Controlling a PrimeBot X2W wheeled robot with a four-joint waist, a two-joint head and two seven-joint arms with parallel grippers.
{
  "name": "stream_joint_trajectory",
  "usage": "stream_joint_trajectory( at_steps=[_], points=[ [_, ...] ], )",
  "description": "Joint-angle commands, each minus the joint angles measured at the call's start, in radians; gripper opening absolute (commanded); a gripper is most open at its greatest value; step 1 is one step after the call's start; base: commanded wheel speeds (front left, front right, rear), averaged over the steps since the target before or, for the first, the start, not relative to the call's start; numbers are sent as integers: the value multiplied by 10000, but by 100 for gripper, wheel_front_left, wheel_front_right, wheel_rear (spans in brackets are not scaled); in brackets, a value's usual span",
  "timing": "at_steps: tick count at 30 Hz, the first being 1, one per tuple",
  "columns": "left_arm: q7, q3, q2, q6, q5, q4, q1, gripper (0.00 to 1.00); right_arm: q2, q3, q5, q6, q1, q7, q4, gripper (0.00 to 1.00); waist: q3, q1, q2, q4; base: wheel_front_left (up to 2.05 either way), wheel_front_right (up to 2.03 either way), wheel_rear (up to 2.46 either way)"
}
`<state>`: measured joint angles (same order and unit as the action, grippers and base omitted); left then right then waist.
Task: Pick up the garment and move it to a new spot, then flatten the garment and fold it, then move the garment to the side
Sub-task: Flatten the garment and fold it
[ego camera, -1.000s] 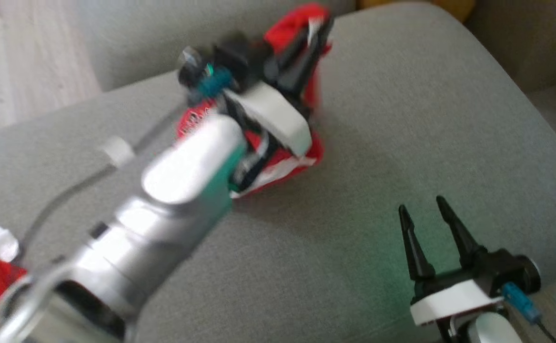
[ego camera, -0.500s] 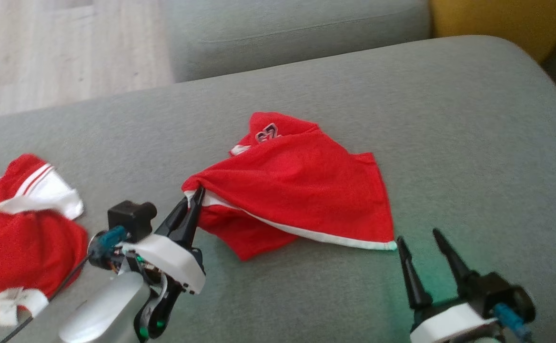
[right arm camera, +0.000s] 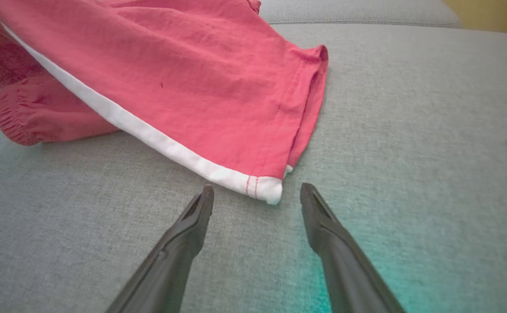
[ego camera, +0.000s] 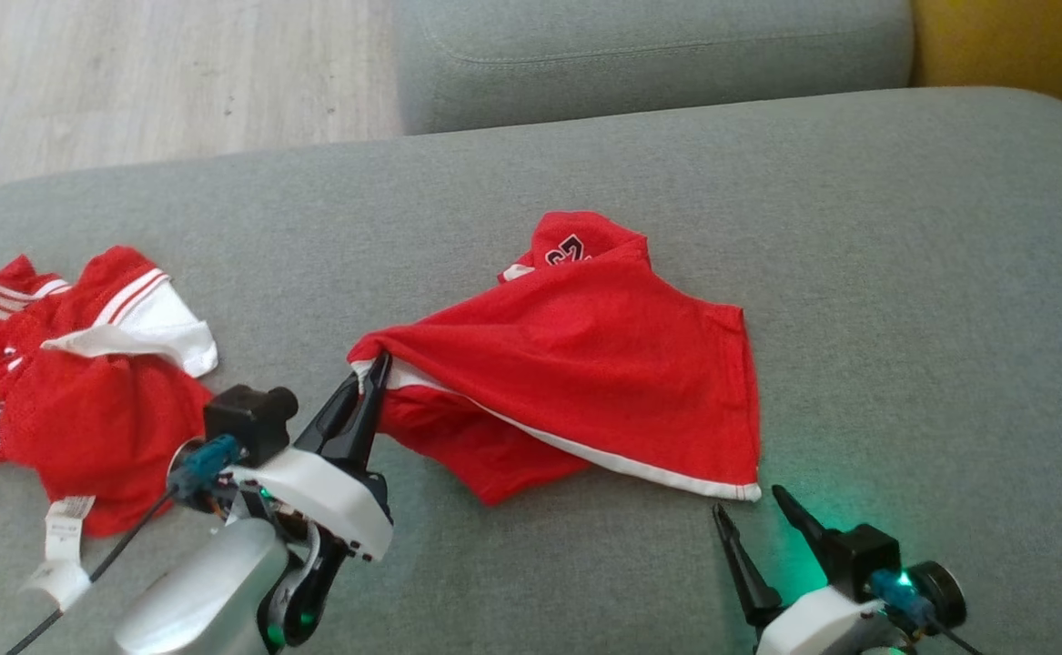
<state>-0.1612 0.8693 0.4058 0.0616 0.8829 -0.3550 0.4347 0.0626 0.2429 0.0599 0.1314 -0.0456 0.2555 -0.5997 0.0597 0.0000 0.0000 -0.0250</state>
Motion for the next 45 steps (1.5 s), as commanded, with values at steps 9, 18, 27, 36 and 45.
stream_joint_trajectory(
  at_steps=[9, 18, 27, 36, 45],
  points=[
    [30, -268, 258, -60, -41, 129, 549, 0, -58, 396, -22, -7, -522, 63, -303, 72, -180, 0, 0, 176, 0, 0, 0],
    [288, -223, 499, 22, 28, 372, 467, 0, -114, 532, 112, -7, -883, 63, -512, 47, -191, 0, 0, 27, 0, 0, 0],
    [474, -192, 550, 139, 50, 604, 549, 0, -121, 899, 415, -7, -1492, 63, -1025, 0, -138, 0, 0, -80, 0, 0, 0],
    [-73, -382, 883, -23, -247, 767, 896, 0, 78, -251, 294, -7, -1881, 63, 1413, 0, -595, 0, 0, -589, 0, 0, 0],
    [360, -713, 1709, -361, -967, 1739, 2934, 0, 1186, -1676, -33, -7, -3958, 63, 4032, 0, -653, 0, 0, -975, 0, 0, 0]
  ],
)
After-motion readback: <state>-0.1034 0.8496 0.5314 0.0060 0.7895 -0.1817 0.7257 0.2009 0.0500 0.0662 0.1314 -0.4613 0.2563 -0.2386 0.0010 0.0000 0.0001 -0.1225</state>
